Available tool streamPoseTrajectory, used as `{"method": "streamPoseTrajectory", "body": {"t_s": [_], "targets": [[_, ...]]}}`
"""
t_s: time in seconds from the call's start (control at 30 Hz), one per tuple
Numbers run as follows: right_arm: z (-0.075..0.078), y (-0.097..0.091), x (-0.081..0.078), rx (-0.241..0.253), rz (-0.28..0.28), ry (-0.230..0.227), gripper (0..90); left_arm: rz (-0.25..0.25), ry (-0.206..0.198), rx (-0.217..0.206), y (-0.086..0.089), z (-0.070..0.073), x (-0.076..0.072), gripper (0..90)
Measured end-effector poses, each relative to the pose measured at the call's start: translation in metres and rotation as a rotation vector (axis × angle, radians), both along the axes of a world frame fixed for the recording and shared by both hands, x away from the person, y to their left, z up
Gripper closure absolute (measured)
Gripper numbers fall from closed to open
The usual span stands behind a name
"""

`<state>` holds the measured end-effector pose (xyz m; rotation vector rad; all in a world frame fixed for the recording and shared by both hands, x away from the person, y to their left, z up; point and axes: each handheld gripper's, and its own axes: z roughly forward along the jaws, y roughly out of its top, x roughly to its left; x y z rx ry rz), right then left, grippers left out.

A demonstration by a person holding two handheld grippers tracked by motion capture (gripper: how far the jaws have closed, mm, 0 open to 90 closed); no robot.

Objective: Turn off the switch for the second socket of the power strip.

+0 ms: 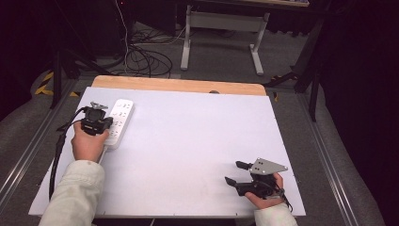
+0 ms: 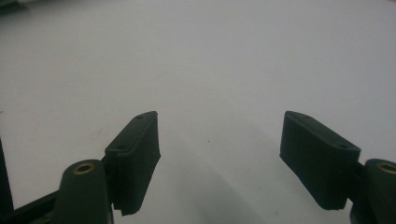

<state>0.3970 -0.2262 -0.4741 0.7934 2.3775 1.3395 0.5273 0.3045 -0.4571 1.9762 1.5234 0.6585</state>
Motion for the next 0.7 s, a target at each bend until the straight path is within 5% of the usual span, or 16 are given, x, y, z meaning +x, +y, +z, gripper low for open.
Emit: {"method": "streamPoseTrajectory", "body": {"t_s": [0.17, 0.6, 0.7], "targets": [[-0.0001, 0.0001, 0.0000, -0.001, 0.001, 0.001, 28.7, 0.009, 0.008, -0.013, 0.0002, 0.0003, 0.0004, 90.0], [-0.0008, 0.0002, 0.0005, -0.004, 0.003, 0.004, 28.7, 0.018, -0.003, 0.048, -0.0049, -0.0001, 0.0003, 90.0], [-0.0009, 0.0005, 0.0009, -0.004, 0.003, 0.004, 28.8, 0.022, 0.023, 0.000, -0.0006, 0.0060, 0.0001, 90.0]]}}
